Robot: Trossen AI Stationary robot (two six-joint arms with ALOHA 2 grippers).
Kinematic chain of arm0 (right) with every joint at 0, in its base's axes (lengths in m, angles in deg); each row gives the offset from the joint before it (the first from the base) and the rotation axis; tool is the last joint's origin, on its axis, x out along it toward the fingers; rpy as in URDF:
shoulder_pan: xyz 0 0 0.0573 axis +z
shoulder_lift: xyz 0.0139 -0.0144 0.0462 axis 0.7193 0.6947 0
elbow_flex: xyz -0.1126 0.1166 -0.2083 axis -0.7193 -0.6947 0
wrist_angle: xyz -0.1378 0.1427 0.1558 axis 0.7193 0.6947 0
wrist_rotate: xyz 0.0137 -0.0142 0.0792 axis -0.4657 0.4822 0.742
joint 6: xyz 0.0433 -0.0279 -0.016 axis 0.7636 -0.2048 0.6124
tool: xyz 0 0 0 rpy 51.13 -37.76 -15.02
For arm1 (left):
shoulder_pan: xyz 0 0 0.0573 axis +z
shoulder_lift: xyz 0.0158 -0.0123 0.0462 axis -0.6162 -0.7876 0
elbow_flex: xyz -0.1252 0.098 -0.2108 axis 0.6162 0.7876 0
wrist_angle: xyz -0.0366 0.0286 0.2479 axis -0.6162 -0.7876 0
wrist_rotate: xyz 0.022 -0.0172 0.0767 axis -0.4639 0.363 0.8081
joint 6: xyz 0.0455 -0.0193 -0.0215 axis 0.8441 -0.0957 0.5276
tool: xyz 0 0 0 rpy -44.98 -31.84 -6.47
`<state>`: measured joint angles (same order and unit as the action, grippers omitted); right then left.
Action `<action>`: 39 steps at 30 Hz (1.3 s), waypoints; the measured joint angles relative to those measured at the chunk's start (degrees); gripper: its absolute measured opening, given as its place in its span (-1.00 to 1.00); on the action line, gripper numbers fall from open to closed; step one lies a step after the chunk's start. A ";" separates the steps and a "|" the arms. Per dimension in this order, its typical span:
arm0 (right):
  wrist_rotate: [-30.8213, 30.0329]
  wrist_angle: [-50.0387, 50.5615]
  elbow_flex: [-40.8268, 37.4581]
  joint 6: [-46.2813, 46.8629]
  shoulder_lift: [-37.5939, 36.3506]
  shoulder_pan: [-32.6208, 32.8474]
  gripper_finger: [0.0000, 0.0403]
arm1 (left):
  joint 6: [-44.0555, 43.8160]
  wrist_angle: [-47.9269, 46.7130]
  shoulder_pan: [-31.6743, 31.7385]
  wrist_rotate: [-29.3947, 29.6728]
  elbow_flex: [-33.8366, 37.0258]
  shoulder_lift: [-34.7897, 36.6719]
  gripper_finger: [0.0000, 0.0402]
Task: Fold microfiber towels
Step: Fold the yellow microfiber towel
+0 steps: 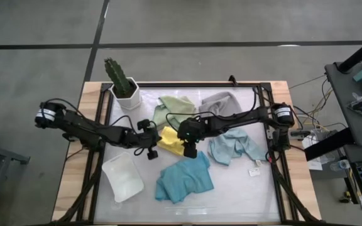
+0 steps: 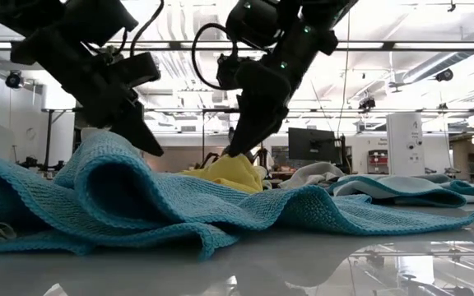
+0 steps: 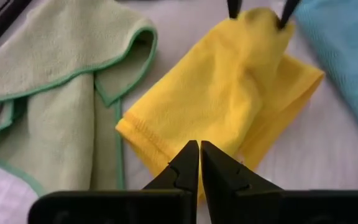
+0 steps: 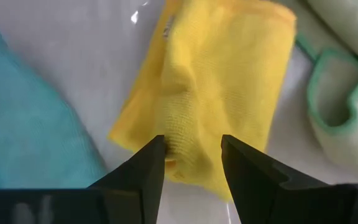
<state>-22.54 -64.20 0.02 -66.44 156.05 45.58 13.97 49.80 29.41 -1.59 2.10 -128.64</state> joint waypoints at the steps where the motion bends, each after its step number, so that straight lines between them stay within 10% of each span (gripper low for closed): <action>1: 0.04 -1.06 -0.62 0.08 0.00 0.24 -0.26 | -0.01 -0.11 0.01 -0.05 0.01 -0.10 -0.98; 19: -0.04 -10.24 -5.60 1.65 0.09 2.20 -0.52 | -0.08 -0.45 0.01 -1.79 0.31 -5.88 -0.41; 26: -0.15 -11.01 -5.74 0.47 0.09 2.31 -0.92 | -0.06 -0.40 0.03 -1.77 0.31 -7.45 -0.40; 39: 0.15 -12.59 -5.38 1.07 0.09 2.94 -0.96 | 2.93 -2.19 -0.01 1.50 -0.52 -3.68 -0.75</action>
<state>-22.39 -76.79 -5.36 -65.37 156.14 48.52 16.90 47.61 29.39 -0.09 1.57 -132.32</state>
